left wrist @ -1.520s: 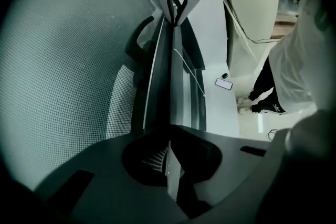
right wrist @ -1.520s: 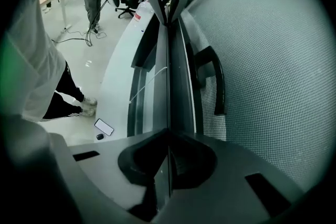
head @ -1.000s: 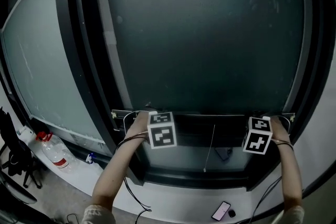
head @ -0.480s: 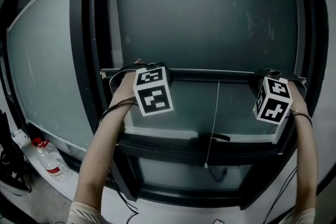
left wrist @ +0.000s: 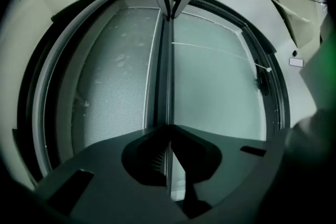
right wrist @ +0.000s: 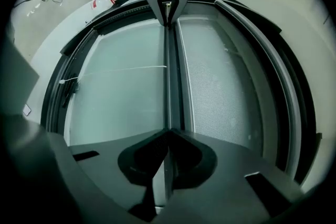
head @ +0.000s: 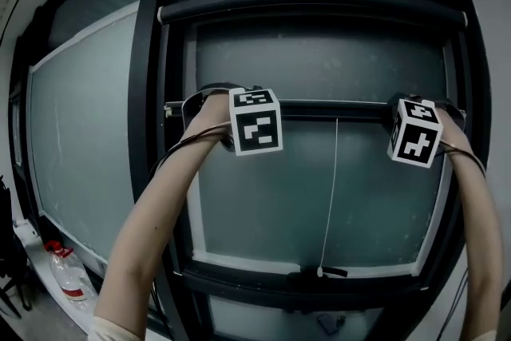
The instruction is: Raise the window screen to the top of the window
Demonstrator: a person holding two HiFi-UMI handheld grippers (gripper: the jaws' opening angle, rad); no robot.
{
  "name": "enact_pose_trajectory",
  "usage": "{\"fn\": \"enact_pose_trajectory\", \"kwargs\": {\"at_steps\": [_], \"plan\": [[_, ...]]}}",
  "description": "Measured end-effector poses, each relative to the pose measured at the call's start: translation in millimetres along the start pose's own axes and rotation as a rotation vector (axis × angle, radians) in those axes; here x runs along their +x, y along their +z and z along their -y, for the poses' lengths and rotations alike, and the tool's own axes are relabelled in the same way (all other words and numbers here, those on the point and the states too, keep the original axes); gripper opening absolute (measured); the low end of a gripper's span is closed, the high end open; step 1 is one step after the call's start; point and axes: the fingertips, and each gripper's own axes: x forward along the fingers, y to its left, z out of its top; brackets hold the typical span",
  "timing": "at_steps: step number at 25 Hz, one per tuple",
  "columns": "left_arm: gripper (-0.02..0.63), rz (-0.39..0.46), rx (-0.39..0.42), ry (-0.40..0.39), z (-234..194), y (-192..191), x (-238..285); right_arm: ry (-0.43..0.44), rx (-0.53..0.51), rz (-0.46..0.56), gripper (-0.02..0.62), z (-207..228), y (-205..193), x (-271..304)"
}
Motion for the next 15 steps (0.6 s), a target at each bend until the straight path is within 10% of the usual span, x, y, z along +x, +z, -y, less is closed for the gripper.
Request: {"fn": "enact_pose_trajectory", "kwargs": {"at_steps": [6,15], "plan": [[0.020,-0.011,0.026,0.346,-83.2,7.6,-16.2,-0.235,-0.009,0.002,0.018,80.3,-3.6,-7.1],[0.020,-0.010,0.025,0.546,-157.9,10.1,-26.9,-0.372,-0.027,-0.028,0.019,153.2,0.3,-11.7]]}}
